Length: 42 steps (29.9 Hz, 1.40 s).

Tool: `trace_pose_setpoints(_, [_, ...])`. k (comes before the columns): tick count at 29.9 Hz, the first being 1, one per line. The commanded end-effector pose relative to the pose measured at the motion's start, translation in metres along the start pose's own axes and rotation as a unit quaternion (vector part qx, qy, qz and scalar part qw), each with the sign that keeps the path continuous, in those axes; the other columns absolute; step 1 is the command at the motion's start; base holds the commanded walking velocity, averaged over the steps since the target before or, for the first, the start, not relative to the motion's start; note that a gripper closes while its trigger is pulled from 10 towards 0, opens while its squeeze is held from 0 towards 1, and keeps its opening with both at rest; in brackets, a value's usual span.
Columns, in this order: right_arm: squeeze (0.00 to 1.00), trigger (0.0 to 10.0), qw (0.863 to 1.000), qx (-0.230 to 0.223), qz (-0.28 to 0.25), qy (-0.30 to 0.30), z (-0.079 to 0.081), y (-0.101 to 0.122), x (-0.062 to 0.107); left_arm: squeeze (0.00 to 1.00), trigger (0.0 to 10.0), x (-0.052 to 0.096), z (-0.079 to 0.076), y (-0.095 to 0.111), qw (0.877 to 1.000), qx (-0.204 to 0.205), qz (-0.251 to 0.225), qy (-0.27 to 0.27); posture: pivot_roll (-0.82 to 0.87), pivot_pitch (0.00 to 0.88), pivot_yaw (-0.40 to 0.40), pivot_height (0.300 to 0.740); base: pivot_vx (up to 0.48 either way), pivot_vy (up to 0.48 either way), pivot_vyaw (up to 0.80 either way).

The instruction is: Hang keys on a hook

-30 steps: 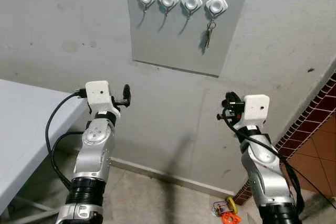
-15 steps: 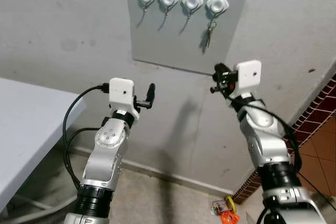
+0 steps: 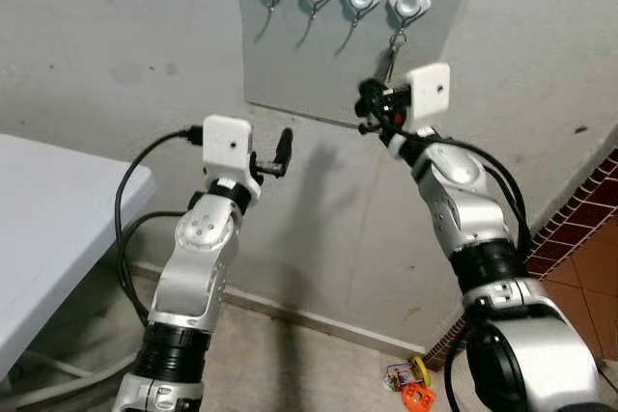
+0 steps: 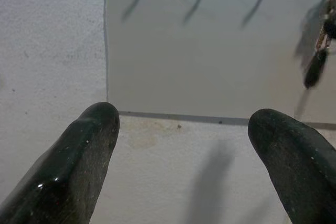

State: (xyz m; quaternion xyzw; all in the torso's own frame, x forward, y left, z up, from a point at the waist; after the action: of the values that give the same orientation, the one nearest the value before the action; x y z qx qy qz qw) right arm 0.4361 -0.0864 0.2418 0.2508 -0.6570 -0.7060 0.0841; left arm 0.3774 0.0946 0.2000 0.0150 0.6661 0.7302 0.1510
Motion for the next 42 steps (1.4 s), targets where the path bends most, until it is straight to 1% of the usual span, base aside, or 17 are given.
trace_pose_setpoints(1, [0.00,10.0,1.000,-0.018,-0.016,-0.001,-0.001,0.009,-0.006,0.00,10.0,-0.002,-0.001,0.006,1.000,-0.003,-0.003,-0.006,0.03,0.020,-0.064,0.732,0.000,0.000,0.00])
trace_pose_setpoints(9, [0.00,10.0,0.998,-0.048,-0.031,-0.010,-0.001,0.021,-0.020,0.00,10.0,-0.003,-0.006,0.010,1.000,-0.001,-0.006,-0.010,0.04,0.020,-0.063,0.732,0.000,0.000,0.00])
trace_pose_setpoints(14, [0.00,10.0,0.997,-0.060,-0.042,-0.009,0.001,0.031,-0.028,0.00,10.0,-0.002,-0.011,0.009,1.000,0.001,-0.004,-0.016,0.04,0.018,-0.065,0.732,0.000,0.000,0.00])
trace_pose_setpoints(21, [0.00,10.0,0.996,-0.065,-0.058,0.002,0.005,0.043,-0.034,0.00,10.0,0.000,-0.013,0.008,1.000,0.002,-0.003,-0.016,0.05,0.021,-0.072,0.732,0.000,0.000,0.00])
trace_pose_setpoints(28, [0.00,10.0,0.995,-0.070,-0.070,0.012,0.007,0.051,-0.037,0.00,10.0,0.001,-0.013,0.007,1.000,0.003,-0.001,-0.015,0.05,0.025,-0.072,0.732,0.000,0.000,0.00])
trace_pose_setpoints(35, [0.00,10.0,0.993,-0.084,-0.082,0.009,0.005,0.059,-0.039,0.00,10.0,0.001,-0.014,0.007,1.000,0.004,0.001,-0.015,0.05,0.027,-0.072,0.732,0.000,0.000,0.00])
trace_pose_setpoints(42, [0.00,10.0,0.990,-0.109,-0.094,0.004,0.002,0.068,-0.041,0.00,10.0,0.001,-0.015,0.007,1.000,0.006,0.001,-0.016,0.05,0.030,-0.072,0.732,0.000,0.000,0.00])
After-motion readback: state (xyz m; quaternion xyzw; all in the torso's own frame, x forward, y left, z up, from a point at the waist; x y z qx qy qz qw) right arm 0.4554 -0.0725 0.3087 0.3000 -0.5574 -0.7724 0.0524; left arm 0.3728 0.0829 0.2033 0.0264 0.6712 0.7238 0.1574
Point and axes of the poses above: a point about 5 cm out from each wrist's last joint towards the gripper, its own x axis pointing back from the gripper into the wrist, its own y axis along the axis of the wrist's last joint, z = x × y, the point moved 5 cm from there along -x, pointing out of the wrist towards the gripper, and after that the axes turned 5 degrees about -x, right-handed, at the moved point
